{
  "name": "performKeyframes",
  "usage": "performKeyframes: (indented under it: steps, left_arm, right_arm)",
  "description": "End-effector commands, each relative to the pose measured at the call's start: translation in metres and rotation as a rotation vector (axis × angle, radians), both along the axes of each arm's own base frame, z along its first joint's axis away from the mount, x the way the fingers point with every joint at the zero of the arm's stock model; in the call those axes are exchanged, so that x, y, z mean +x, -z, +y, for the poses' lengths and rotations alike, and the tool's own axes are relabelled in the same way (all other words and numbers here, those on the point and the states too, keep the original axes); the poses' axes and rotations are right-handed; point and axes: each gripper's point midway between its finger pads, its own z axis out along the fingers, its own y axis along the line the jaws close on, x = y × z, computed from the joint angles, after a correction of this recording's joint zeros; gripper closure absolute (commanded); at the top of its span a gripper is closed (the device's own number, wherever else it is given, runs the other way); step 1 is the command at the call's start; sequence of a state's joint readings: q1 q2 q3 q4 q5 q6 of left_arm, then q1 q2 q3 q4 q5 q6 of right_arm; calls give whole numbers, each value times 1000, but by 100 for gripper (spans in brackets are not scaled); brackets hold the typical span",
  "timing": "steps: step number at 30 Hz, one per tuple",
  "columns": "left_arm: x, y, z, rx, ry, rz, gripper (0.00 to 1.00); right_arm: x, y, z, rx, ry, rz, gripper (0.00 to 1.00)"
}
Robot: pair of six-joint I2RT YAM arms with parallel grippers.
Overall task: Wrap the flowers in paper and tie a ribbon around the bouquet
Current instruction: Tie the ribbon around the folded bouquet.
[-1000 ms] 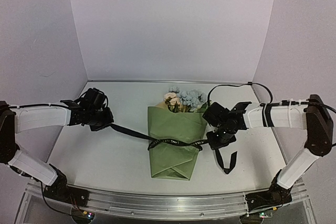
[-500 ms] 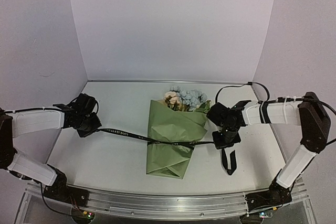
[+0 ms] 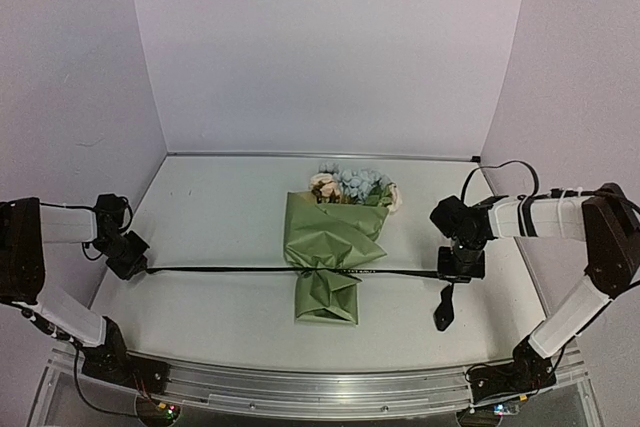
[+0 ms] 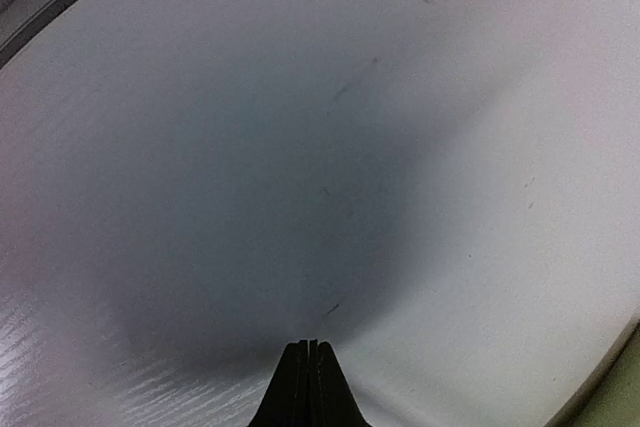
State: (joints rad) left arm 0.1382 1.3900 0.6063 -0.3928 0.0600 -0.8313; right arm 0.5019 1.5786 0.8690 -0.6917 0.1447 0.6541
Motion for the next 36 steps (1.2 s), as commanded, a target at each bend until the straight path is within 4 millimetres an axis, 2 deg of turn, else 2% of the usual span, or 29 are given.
performKeyframes:
  steps: [1, 6, 12, 15, 22, 23, 24, 26, 28, 29, 31, 33, 36]
  left_arm:
    - [-3, -4, 50, 53, -135, -31, 100]
    - [-12, -5, 73, 31, -237, -46, 100]
    - [-15, -4, 82, 19, -278, -53, 100]
    - [-6, -6, 76, -22, -257, -105, 100]
    - [25, -10, 35, -95, -68, -152, 100]
    - [29, -11, 31, -102, -48, -162, 100]
    - [33, -13, 29, -105, -31, -168, 99]
    - [40, -17, 25, -94, 9, -169, 84]
    - [50, -29, 19, -60, 50, -187, 58]
    - [55, -36, 17, -43, 69, -198, 49]
    - [65, -50, 7, -7, 118, -216, 37]
    - [73, -65, -8, 9, 163, -231, 29]
    - [72, -78, -44, -46, 203, -248, 26]
  right_arm:
    - [-25, -4, -68, -114, 195, 24, 100]
    - [-37, -5, -96, -59, 334, 23, 100]
    - [-43, -9, -110, -16, 412, 5, 100]
    - [-39, -12, -97, 39, 365, -8, 100]
    - [-34, -18, -60, 42, 170, -27, 100]
    - [-33, -19, -55, 35, 148, -31, 98]
    - [-34, -20, -51, 24, 126, -36, 92]
    - [-33, -28, -41, 4, 67, -61, 73]
    - [-31, -39, -34, -3, 30, -85, 57]
    - [-30, -45, -30, -4, 12, -97, 49]
    - [-25, -59, -23, -4, -20, -123, 35]
    - [-21, -72, -12, 12, -62, -150, 29]
    - [-13, -81, 24, 102, -197, -195, 27]
